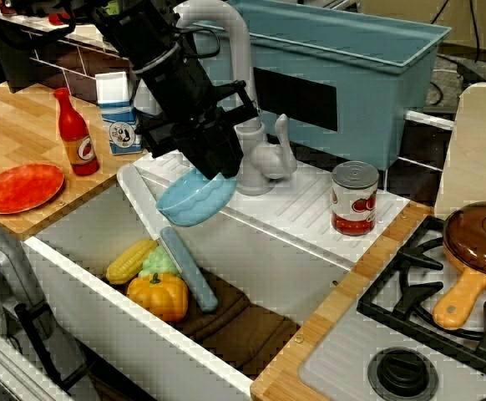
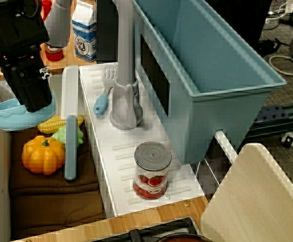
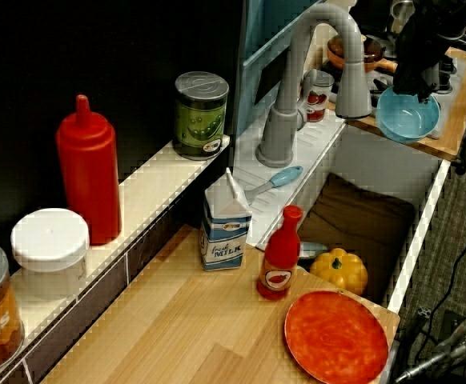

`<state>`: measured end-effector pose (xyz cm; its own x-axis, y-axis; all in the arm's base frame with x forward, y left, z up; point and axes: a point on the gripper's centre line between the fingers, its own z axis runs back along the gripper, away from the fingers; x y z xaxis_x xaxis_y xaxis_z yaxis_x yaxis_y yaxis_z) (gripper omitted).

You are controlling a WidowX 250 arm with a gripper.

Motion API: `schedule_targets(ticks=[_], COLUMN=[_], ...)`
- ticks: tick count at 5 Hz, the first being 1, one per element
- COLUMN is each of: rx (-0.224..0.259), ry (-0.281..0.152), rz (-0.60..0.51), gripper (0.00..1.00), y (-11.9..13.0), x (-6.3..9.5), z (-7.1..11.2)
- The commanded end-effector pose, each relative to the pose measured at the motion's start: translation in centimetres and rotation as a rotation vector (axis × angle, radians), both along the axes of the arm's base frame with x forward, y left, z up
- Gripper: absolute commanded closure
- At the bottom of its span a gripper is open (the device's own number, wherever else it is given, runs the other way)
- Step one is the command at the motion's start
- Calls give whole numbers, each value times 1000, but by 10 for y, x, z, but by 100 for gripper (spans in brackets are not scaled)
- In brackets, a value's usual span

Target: Lift bowl

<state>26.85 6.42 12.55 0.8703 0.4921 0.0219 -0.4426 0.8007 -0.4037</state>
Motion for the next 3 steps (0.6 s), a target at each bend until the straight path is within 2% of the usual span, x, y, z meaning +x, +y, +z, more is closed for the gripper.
schedule_targets(ticks=[1, 3], rx=[29, 27], ry=[-55, -50], rz=[10, 12], gripper=[100, 100], y=[7, 10], x=[3, 2], z=[12, 13])
